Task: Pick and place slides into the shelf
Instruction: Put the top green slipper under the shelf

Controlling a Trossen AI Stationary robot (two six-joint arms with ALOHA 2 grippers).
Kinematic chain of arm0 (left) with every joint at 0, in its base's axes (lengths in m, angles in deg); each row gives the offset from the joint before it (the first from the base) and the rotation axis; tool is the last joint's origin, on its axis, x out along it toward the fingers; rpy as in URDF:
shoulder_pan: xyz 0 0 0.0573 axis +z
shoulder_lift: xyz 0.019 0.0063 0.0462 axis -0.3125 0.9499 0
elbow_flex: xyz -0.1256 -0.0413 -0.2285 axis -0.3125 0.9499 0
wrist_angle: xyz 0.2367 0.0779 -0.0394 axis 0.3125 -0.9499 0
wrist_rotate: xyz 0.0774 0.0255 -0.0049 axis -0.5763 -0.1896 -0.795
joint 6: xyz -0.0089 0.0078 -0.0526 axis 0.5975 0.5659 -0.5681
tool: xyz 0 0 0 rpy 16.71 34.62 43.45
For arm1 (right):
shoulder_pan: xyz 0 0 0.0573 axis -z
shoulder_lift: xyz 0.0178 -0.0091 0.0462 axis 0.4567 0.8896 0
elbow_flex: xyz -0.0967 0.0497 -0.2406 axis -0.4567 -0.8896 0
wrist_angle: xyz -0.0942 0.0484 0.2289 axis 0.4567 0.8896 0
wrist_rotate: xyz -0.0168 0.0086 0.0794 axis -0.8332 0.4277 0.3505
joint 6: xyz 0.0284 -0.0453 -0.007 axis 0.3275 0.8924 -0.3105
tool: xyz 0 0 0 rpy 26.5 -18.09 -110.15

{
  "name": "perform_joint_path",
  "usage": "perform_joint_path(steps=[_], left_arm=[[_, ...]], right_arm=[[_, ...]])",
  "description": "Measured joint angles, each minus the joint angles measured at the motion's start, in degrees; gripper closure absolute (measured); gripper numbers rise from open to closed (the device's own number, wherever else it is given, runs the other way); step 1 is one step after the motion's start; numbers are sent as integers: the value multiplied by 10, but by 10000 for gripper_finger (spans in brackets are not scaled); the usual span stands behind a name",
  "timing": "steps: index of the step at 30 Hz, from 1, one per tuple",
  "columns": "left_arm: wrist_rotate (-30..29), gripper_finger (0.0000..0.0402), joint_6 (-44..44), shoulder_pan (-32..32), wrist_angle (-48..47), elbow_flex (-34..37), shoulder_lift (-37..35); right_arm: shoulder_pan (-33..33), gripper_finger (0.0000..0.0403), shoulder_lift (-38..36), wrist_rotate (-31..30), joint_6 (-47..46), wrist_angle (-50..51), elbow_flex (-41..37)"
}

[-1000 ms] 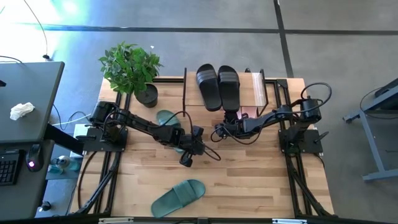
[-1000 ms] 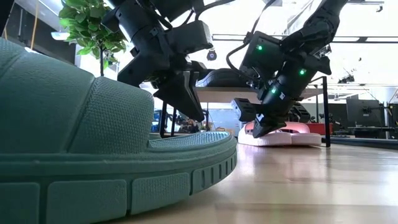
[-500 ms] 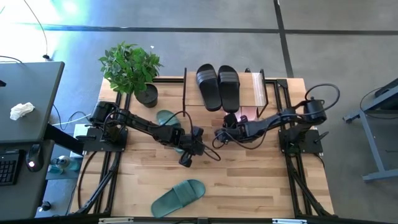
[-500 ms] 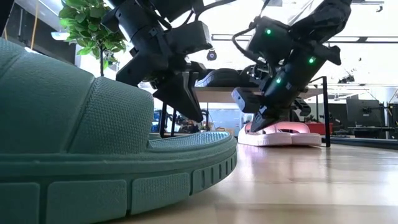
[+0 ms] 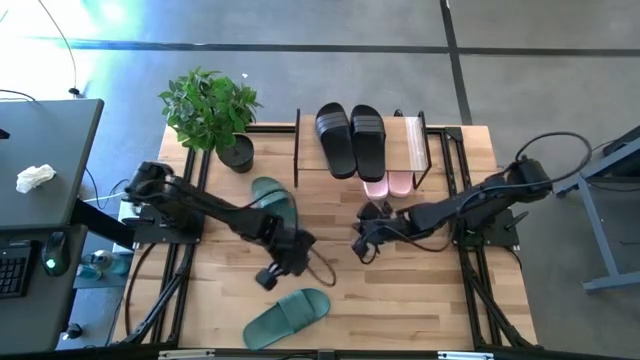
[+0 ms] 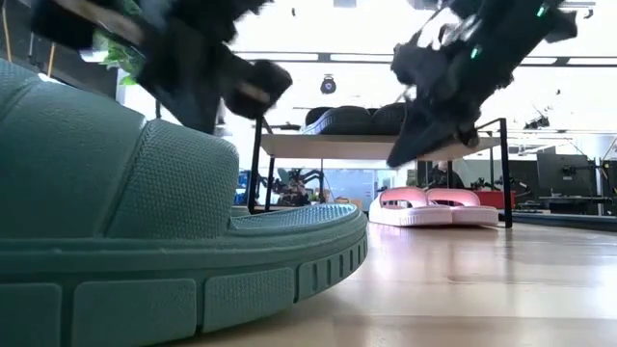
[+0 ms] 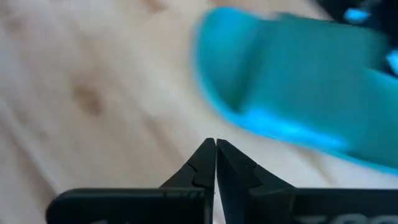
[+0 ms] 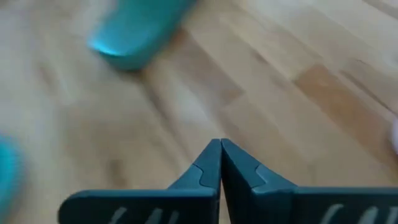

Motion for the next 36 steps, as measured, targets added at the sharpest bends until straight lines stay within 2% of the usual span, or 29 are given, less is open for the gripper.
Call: perform_joint_path(steps=[4, 6, 9, 12, 17, 20, 24, 26, 30, 33, 36], left_arm=[[-6, 399, 12, -38, -35, -1, -50], [-30, 399, 15, -59, -70, 1, -73], [-103, 399, 14, -93, -130, 0, -102], [-216, 399, -34, -121, -191, -1, -112], [-443, 399, -230, -128, -333, 0, -114], [-519, 399, -319, -110, -371, 0, -114], [-506, 398, -345, -63, -383, 1, -114], [-483, 398, -323, -35, -380, 1, -114], [-473, 396, -265, 6, -352, 1, -114], [-445, 374, -227, 33, -327, 1, -114], [-431, 332, -205, 50, -308, 1, -110]], right_arm=[[-21, 403, -40, 17, 4, 8, 0], [-30, 403, -56, 19, -11, 18, 0], [-38, 403, -75, 38, -34, 27, 0], [-46, 403, -87, 42, -49, 46, 0], [-51, 403, -85, 16, -48, 47, 0], [-50, 403, -83, -2, -48, 45, 0], [-46, 403, -81, -1, -48, 40, 0], [-46, 403, -82, 1, -48, 41, 0], [-51, 403, -82, 1, -48, 41, 0], [-56, 403, -82, 0, -50, 42, 0], [-64, 403, -82, -3, -51, 42, 0]])
